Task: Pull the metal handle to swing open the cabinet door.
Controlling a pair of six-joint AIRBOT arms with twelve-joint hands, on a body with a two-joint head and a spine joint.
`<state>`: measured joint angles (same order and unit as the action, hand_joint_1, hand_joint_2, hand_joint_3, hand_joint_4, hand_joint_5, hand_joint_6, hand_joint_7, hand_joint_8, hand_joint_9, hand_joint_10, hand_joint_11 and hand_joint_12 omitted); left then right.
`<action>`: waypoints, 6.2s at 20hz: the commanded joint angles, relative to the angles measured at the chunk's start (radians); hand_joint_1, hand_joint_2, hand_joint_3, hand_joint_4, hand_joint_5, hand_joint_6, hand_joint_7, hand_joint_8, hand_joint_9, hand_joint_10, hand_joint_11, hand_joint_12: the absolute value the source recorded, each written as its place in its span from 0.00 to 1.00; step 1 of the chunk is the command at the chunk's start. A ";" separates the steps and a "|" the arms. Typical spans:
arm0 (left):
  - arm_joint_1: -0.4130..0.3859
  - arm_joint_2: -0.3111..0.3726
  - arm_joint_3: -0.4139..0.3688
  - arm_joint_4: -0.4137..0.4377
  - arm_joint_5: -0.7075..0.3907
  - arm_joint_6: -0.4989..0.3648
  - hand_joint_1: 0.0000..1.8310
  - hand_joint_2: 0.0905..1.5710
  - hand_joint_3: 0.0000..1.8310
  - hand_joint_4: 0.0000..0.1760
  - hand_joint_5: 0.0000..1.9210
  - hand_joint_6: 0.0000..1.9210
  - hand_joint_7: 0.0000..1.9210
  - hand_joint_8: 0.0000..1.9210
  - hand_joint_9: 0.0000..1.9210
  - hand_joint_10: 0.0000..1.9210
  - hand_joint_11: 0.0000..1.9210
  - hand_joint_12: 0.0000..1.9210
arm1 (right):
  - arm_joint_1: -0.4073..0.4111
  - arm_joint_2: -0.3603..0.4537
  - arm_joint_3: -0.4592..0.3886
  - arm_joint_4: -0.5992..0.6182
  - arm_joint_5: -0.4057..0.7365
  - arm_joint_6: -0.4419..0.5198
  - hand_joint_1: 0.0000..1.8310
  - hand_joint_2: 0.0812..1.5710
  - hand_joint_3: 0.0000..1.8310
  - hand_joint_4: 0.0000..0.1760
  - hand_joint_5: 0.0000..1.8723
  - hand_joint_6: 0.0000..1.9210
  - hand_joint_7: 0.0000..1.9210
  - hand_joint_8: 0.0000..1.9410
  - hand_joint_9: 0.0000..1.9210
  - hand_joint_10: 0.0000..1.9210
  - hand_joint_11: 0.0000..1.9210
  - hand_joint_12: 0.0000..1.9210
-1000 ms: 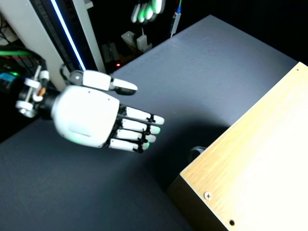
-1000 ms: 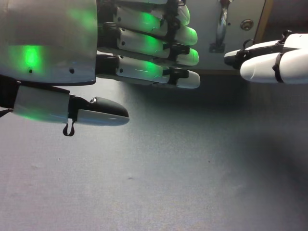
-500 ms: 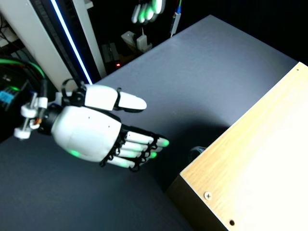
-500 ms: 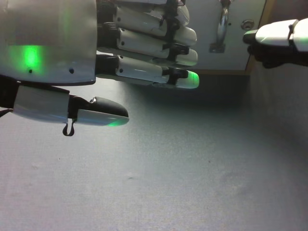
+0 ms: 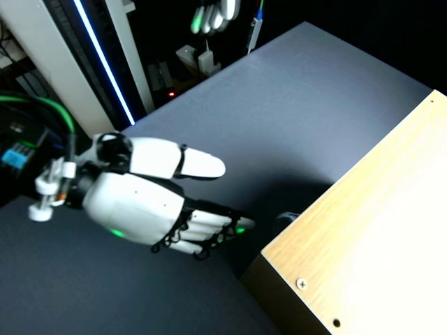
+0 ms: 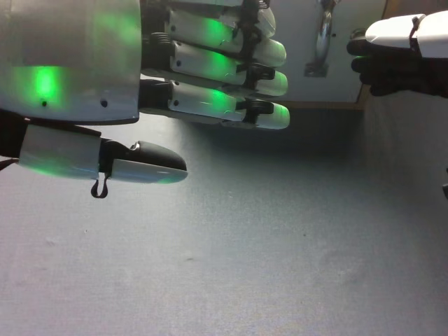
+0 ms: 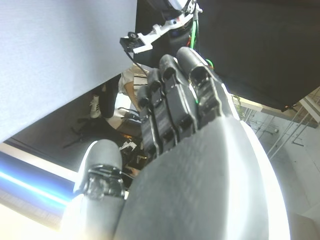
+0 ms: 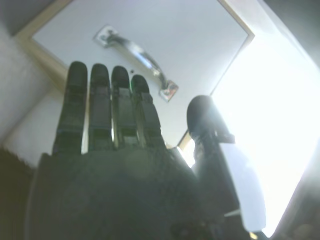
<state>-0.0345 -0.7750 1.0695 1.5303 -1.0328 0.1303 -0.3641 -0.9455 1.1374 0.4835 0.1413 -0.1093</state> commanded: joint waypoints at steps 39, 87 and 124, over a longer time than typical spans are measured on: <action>-0.010 0.008 -0.003 -0.096 -0.023 0.006 0.00 1.00 0.00 0.00 0.20 0.00 0.22 0.00 0.21 0.00 0.00 0.47 | -0.008 -0.068 -0.008 -0.011 0.130 -0.089 0.00 1.00 0.00 0.00 0.13 0.00 0.14 0.00 0.13 0.00 0.00 0.36; -0.010 0.008 -0.003 -0.096 -0.023 0.006 0.00 1.00 0.00 0.00 0.22 0.00 0.23 0.01 0.22 0.00 0.01 0.47 | -0.106 0.058 0.025 -0.935 0.193 -0.089 0.00 1.00 0.02 0.00 0.14 0.00 0.15 0.00 0.14 0.00 0.00 0.38; -0.010 0.008 -0.003 -0.096 -0.023 0.006 0.00 1.00 0.02 0.00 0.22 0.00 0.24 0.00 0.22 0.00 0.01 0.48 | -0.021 -0.061 0.112 -0.855 0.425 0.066 0.00 1.00 0.02 0.00 0.14 0.00 0.16 0.00 0.15 0.00 0.00 0.38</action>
<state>-0.0345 -0.7750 1.0695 1.5299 -1.0332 0.1303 -0.3958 -1.0176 1.2461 -0.4034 0.4603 -0.0517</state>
